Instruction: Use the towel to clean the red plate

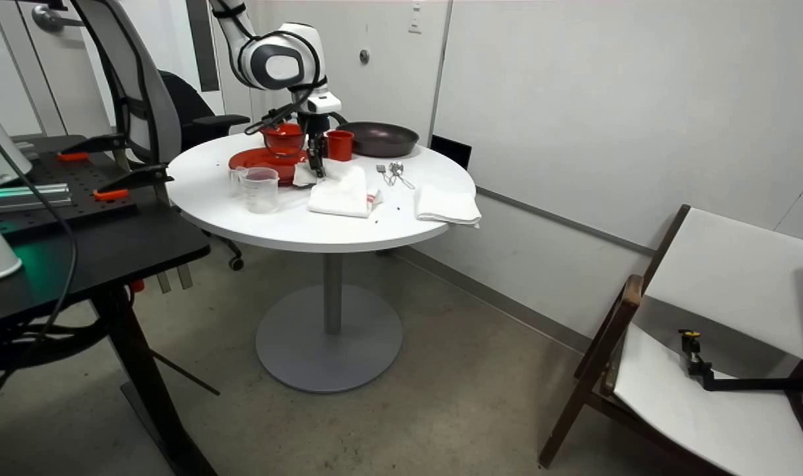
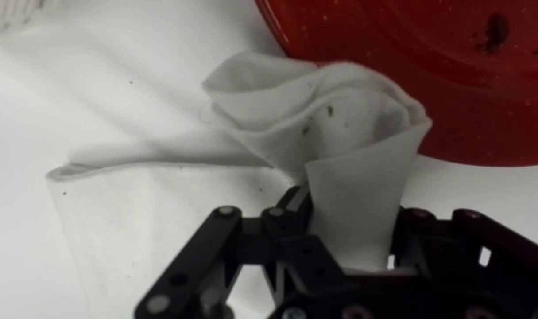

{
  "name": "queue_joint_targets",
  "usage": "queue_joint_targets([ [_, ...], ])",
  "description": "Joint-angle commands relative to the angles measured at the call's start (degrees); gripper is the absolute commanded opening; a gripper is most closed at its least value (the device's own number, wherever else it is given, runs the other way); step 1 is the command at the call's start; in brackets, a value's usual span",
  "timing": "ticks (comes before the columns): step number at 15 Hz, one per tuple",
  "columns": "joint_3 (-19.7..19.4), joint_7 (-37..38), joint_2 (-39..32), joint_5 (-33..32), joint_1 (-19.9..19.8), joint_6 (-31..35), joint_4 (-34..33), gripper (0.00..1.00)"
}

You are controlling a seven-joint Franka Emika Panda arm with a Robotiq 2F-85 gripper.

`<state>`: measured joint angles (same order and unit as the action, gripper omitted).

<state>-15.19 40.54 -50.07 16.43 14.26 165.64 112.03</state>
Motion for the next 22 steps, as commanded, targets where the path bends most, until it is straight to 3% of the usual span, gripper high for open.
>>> queue_joint_targets([
  [1, -1.6, 2.1, 0.9, -1.3, 1.2, 0.8, -0.1, 0.06],
  [9, 1.3, -1.6, 7.8, -1.2, -1.7, 0.6, 3.3, 0.06],
  [14, 7.1, -8.9, 14.2, -1.2, -5.2, -1.0, 7.8, 0.06],
  [22, 15.2, -20.7, 21.5, 0.0, -11.4, -9.3, 13.4, 0.06],
])
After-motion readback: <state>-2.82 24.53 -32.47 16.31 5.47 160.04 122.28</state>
